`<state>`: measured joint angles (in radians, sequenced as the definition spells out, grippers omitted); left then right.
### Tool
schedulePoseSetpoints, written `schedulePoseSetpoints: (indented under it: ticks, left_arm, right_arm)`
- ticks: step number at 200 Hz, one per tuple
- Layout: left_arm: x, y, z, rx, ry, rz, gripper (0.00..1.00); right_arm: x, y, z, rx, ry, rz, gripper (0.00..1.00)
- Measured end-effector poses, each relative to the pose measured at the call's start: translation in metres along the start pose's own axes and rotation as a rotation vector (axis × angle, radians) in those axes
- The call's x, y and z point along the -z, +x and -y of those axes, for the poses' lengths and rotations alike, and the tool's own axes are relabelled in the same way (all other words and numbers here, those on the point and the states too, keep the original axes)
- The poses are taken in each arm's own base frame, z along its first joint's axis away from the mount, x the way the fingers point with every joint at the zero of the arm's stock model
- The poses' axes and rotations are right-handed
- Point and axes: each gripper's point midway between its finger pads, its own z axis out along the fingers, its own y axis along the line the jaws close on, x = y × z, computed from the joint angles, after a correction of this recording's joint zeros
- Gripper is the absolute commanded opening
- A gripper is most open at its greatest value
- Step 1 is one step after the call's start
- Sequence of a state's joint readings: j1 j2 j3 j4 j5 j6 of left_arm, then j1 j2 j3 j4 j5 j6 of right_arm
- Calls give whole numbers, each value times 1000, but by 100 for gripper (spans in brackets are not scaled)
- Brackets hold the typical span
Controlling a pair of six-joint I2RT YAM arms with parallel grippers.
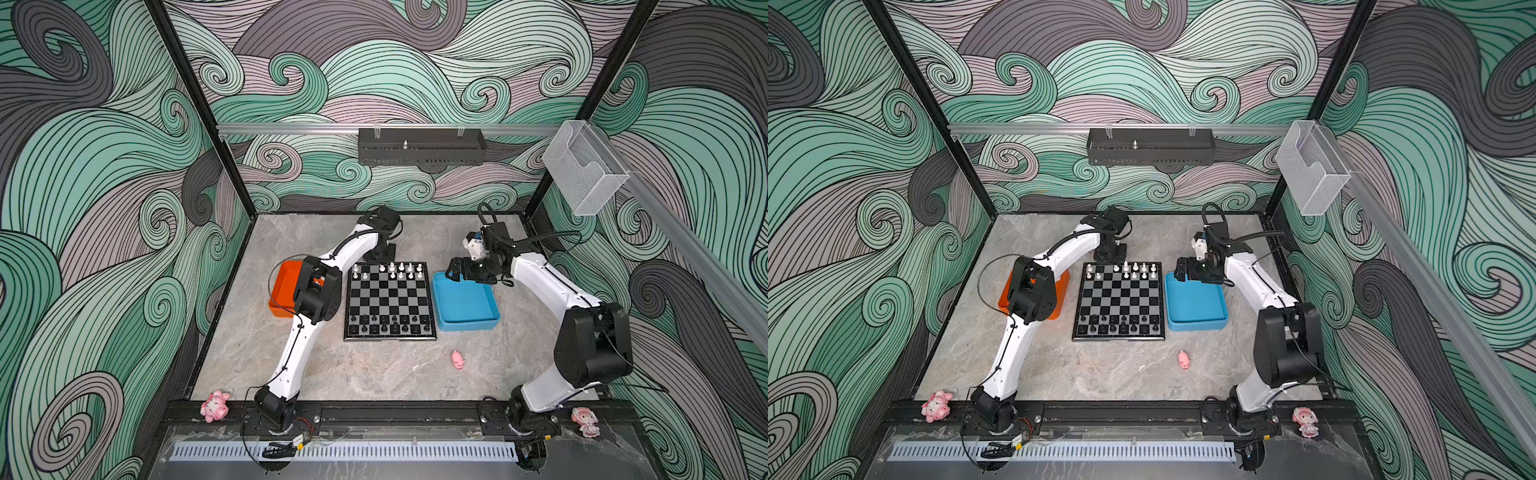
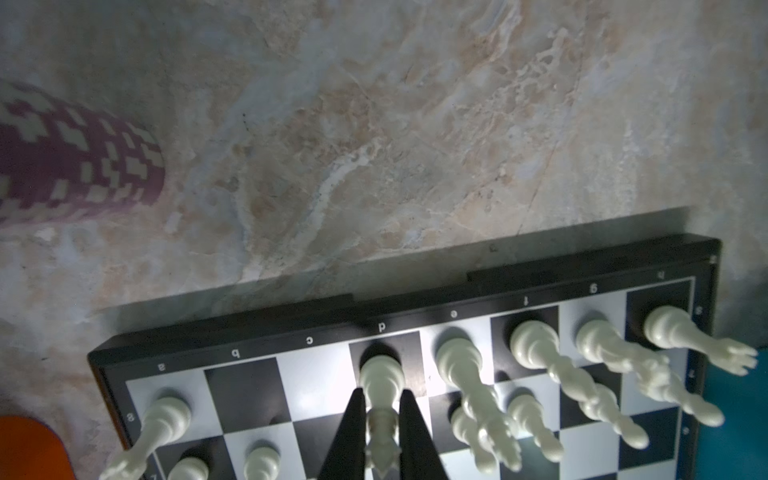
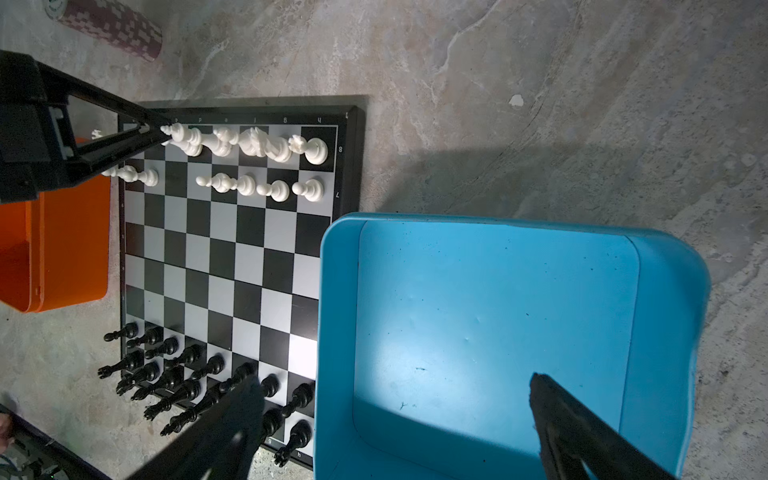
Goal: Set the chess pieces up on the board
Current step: 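Lower the white king with the left gripper onto a far-row square, then open the left gripper and raise it off the white king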
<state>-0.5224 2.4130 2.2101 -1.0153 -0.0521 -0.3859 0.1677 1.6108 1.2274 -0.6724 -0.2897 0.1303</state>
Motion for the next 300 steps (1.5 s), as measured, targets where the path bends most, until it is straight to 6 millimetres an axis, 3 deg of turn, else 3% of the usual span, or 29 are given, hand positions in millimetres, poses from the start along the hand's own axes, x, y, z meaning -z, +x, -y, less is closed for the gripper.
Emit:
schedulePoseSetpoints:
  ticks: [163,300]
  left_arm:
    - [0,-1,1,8,7,5,15]
    - [0,-2,3,12,15,7,31]
  right_arm:
    - [0,0,0,0,0,0,99]
    - [0,0,0,0,0,0,99]
